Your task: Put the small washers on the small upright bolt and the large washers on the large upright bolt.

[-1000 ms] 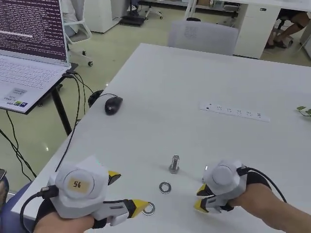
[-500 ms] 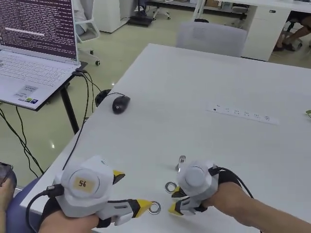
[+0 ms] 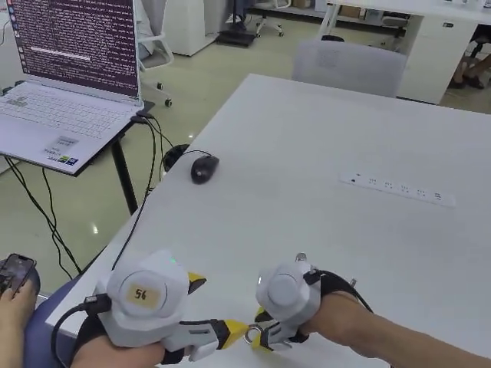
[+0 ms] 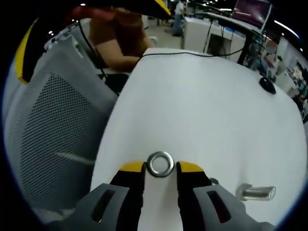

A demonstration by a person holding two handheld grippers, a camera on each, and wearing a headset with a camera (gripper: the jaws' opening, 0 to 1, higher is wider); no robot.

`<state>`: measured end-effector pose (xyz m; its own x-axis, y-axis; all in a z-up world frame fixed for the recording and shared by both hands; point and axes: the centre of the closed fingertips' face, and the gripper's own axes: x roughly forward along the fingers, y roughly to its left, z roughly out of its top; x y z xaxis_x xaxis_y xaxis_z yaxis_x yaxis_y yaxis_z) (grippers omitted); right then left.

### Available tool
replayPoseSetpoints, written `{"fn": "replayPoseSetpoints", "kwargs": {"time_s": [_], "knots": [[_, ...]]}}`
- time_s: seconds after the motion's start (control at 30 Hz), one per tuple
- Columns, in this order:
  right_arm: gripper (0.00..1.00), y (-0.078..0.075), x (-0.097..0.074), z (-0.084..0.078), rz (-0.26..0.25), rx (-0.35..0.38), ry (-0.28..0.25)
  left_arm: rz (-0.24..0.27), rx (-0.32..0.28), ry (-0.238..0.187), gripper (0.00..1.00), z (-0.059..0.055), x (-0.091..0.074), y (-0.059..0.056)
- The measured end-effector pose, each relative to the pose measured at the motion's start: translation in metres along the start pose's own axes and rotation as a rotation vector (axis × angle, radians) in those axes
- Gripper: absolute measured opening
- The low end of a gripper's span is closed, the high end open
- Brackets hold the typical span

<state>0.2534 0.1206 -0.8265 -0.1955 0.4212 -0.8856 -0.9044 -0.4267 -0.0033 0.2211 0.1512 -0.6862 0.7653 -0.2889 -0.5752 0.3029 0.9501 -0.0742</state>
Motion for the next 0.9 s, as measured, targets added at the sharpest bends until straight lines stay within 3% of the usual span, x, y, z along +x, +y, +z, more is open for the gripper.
{"fn": "replayPoseSetpoints", "kwargs": {"time_s": [0.03, 0.13, 0.57, 0.9], "knots": [[0.27, -0.0001, -0.001, 0.0021, -0.002, -0.034, -0.003, 0.001, 0.001, 0.001, 0.57, -0.0001, -0.0001, 0.0003], [0.29, 0.0032, -0.0004, 0.0016, 0.022, -0.021, 0.008, 0.003, 0.0, -0.001, 0.57, 0.0002, -0.0001, 0.0009], [0.24, 0.0033, -0.0002, 0.0003, 0.019, -0.053, 0.011, 0.0, 0.004, -0.001, 0.57, 0.0022, 0.0031, -0.0017], [0.23, 0.0028, -0.0082, -0.0052, 0.005, -0.034, -0.003, 0.005, 0.001, 0.003, 0.57, 0.0005, 0.002, -0.0007]]}}
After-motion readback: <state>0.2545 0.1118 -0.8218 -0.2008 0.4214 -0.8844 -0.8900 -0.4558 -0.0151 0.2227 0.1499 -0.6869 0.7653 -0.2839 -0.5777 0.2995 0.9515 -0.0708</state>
